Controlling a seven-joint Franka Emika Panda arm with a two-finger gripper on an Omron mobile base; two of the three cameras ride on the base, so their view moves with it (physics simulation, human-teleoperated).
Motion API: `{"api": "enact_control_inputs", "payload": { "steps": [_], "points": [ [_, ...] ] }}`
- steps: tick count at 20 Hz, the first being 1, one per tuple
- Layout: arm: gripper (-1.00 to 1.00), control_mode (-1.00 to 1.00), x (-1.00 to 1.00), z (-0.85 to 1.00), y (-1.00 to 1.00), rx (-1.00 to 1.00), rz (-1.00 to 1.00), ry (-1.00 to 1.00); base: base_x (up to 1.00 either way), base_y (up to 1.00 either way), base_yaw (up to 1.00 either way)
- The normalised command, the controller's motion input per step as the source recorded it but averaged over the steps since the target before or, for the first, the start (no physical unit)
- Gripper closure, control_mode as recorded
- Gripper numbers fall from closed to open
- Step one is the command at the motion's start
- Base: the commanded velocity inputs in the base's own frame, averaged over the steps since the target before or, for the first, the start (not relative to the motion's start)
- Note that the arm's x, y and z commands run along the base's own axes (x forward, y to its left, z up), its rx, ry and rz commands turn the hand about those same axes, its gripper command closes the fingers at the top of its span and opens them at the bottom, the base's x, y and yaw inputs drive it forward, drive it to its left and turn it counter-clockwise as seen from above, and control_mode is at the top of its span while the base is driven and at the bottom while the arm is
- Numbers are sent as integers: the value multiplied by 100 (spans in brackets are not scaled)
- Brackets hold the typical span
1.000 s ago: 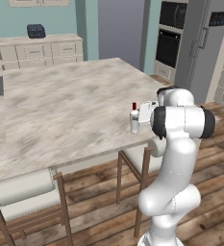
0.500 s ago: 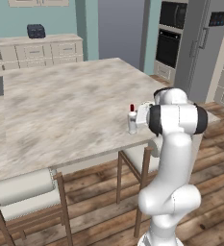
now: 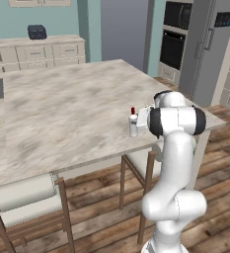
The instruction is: There is a bowl on the dining counter. Grab a lemon wedge from the fridge and place it in the bowl. Then get the liquor bottle and glass cup from the cabinet and place them next to the bowl.
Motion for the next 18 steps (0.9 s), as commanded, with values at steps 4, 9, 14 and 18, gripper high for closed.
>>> {"api": "enact_control_inputs", "payload": {
  "steps": [4, 9, 14, 18],
  "points": [
    [100, -100, 34, -28, 0, 0, 0, 1, 0, 0, 0],
    [100, -100, 32, -27, 0, 0, 0, 0, 0, 0, 0],
    [-100, -100, 3, -26, 0, 0, 0, -1, 0, 0, 0],
    [-100, -100, -7, 1, -1, 0, 0, -6, 0, 0, 0]
  ]
}}
